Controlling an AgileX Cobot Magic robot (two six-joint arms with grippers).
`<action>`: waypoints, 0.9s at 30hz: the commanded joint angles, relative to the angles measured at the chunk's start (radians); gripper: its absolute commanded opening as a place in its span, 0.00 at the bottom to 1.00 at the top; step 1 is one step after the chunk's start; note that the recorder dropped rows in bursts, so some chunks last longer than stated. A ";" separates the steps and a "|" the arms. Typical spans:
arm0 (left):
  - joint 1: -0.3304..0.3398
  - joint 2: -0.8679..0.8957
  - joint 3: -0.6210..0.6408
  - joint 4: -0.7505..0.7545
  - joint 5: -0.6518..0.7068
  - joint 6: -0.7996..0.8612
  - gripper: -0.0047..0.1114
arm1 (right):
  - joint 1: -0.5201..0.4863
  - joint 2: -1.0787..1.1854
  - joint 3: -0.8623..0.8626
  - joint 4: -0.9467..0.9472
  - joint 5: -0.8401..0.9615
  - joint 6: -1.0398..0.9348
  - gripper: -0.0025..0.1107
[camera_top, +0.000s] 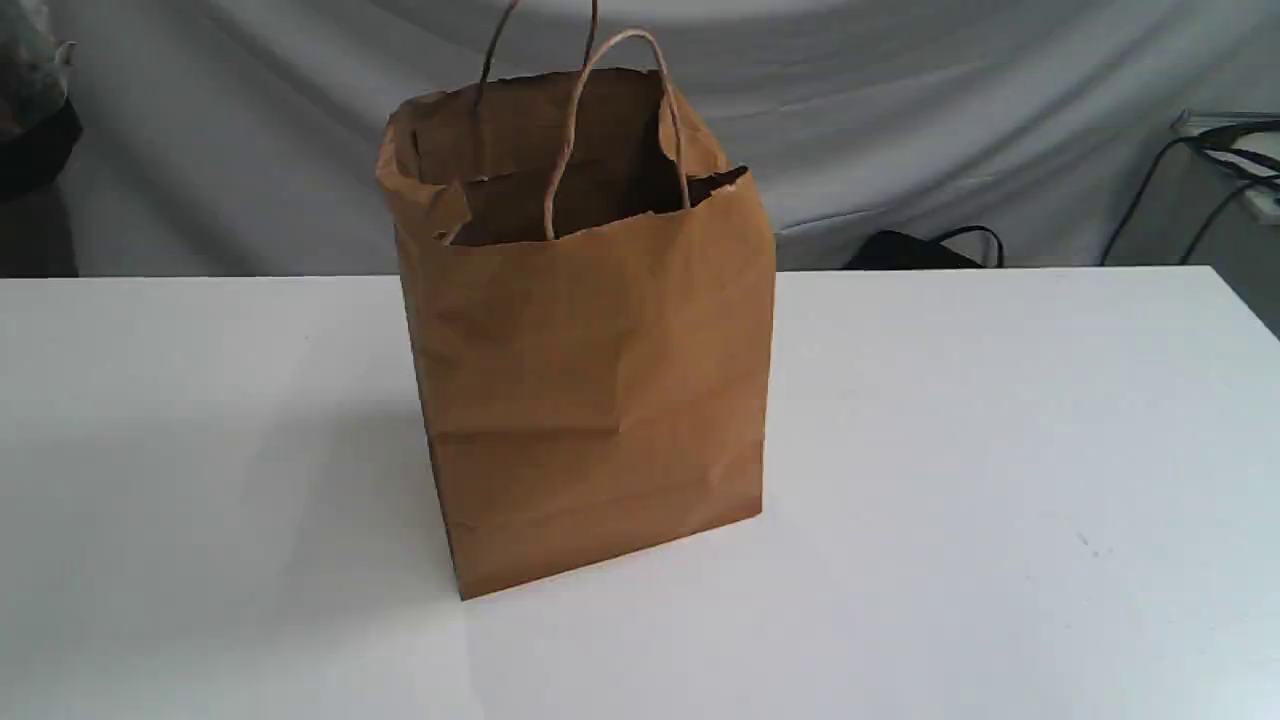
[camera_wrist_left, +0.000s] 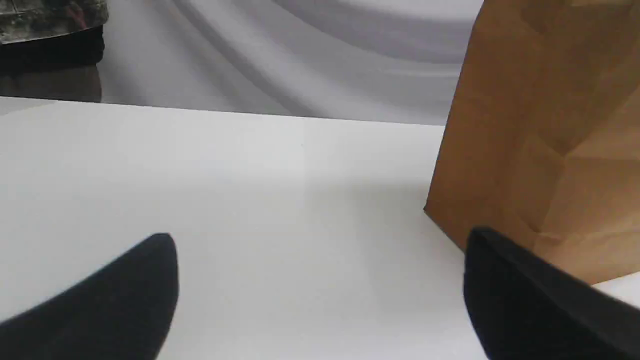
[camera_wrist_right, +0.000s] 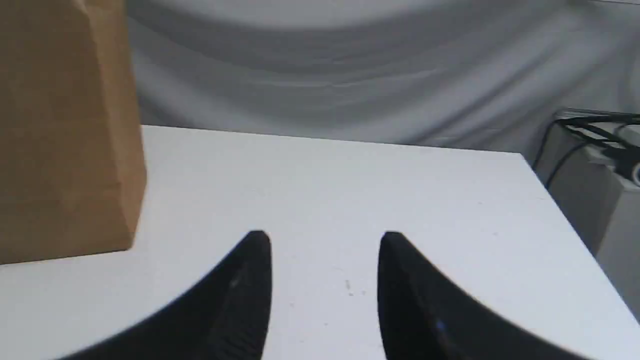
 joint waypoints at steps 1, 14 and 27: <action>0.000 -0.005 0.004 0.001 0.001 -0.002 0.72 | -0.053 -0.005 0.004 -0.040 0.012 0.003 0.33; 0.000 -0.005 0.004 0.001 0.001 -0.002 0.72 | -0.074 -0.005 0.004 -0.062 0.037 0.148 0.33; 0.000 -0.005 0.004 0.001 0.001 -0.002 0.72 | -0.074 -0.005 0.004 -0.170 0.056 0.323 0.33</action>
